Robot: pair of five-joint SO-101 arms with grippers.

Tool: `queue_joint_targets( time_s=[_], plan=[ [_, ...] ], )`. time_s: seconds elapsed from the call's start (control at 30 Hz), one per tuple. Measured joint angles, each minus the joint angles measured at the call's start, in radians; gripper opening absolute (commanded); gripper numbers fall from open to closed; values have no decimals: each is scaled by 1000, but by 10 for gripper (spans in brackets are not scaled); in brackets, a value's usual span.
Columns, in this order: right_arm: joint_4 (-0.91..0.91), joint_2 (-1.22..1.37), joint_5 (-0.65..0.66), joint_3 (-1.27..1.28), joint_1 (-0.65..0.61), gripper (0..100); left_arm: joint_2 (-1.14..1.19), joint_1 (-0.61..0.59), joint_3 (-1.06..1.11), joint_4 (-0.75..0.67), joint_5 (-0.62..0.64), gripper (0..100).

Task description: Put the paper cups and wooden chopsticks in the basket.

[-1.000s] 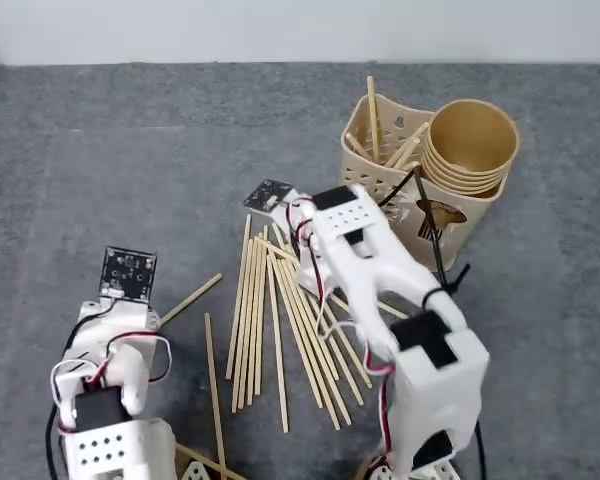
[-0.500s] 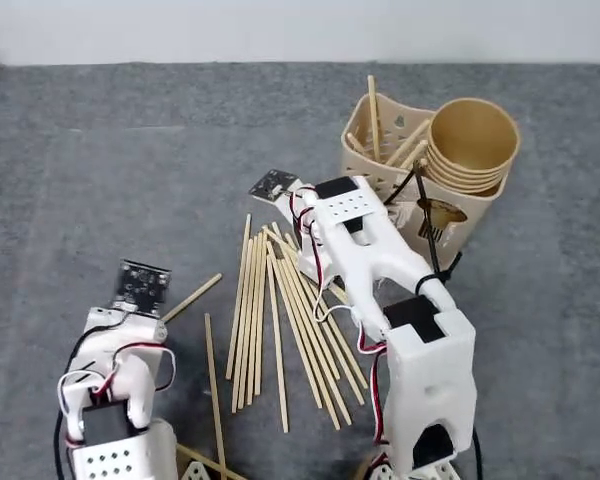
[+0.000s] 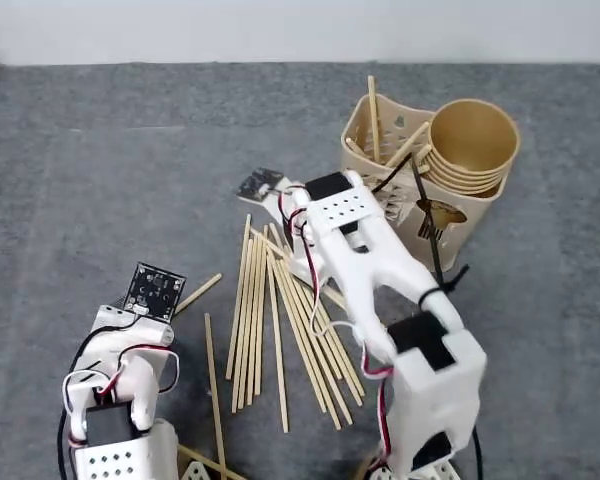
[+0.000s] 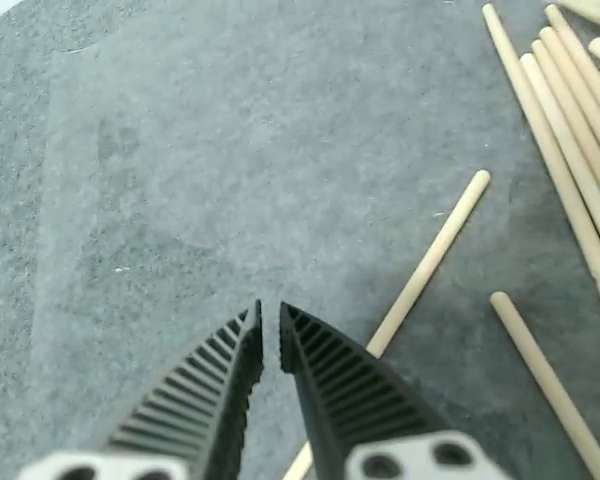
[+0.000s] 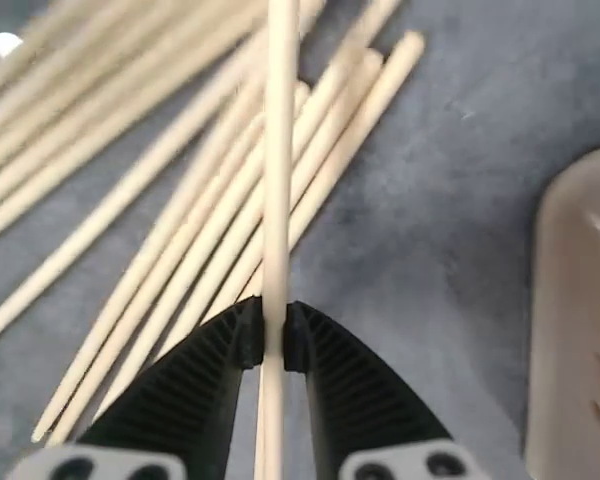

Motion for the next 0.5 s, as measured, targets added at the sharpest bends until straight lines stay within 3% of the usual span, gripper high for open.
queue_joint_targets(
  time_s=[0.27, 0.5],
  plan=[
    [127, -192, -15, -94, -40, 8, 0, 0, 0, 2, 0, 33],
    [239, -216, -209, -537, -35, 8, 0, 0, 0, 2, 0, 33]
  ],
)
